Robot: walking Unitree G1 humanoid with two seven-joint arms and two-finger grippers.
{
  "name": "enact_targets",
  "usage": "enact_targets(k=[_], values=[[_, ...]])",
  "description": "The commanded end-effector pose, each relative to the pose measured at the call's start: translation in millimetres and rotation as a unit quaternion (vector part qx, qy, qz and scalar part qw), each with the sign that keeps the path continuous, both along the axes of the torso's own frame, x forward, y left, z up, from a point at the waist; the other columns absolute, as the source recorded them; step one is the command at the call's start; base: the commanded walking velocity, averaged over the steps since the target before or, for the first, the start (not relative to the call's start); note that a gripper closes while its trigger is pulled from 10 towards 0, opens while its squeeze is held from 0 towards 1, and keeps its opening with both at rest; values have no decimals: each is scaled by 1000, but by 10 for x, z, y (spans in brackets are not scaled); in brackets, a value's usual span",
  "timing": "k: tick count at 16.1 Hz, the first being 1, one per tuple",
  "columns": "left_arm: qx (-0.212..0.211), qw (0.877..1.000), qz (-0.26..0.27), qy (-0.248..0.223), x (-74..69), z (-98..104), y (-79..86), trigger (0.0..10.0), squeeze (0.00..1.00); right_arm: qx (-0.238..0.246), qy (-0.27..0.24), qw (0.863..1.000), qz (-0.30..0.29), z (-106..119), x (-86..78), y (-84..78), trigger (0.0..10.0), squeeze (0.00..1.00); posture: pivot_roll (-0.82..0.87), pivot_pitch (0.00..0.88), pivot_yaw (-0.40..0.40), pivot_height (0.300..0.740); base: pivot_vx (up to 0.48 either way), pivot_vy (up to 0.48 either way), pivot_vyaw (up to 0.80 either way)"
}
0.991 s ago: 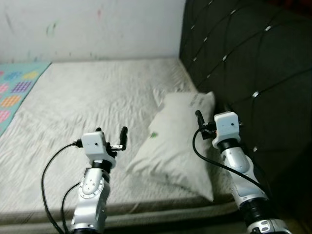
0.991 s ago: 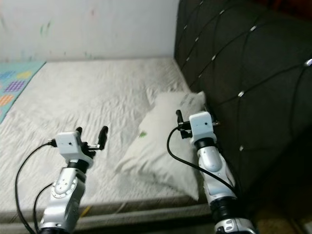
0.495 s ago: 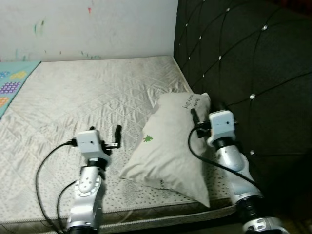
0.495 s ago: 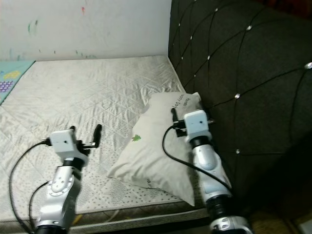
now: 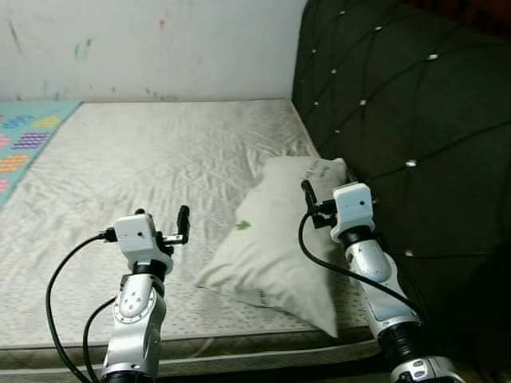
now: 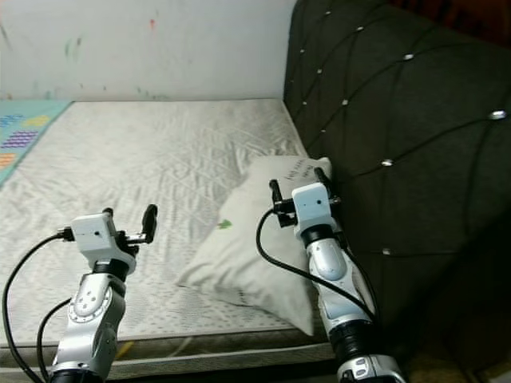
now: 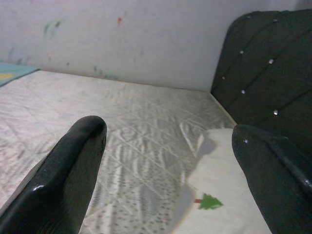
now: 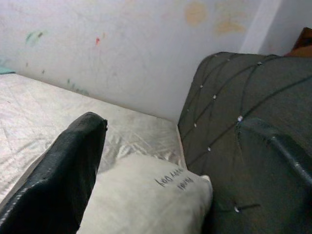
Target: Clean up the room
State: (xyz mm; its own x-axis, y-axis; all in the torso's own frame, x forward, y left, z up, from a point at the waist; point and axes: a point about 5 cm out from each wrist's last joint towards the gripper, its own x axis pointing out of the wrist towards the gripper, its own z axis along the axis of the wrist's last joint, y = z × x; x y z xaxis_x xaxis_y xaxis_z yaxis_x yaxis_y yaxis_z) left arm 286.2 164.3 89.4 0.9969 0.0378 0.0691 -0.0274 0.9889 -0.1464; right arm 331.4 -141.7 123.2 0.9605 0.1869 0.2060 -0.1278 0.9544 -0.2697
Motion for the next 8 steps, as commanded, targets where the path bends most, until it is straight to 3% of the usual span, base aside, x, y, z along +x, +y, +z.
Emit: enact_targets(k=[1,5,7,8], values=[[1,1000,-2,-2,6,5,-10,10000,0,-4,14,1000,4,-26,18,10,10000,0,-36,0,14,740,0,0,0],[3,1000,-2,-3,-17,8,-4,10000,0,-3,96,995,18,-312,-56,3,10000,0,-34,0,11,740,0,0,0],[15,1000,3,6,-101,-54,42,10000,0,-6,103,994,20,-366,-98,-16,10000,0,-31,0,8,740,0,0,0],[40,999,3,16,-209,-122,90,10000,0,-7,112,993,22,-409,-141,-50,10000,0,-23,0,0,740,0,0,0]])
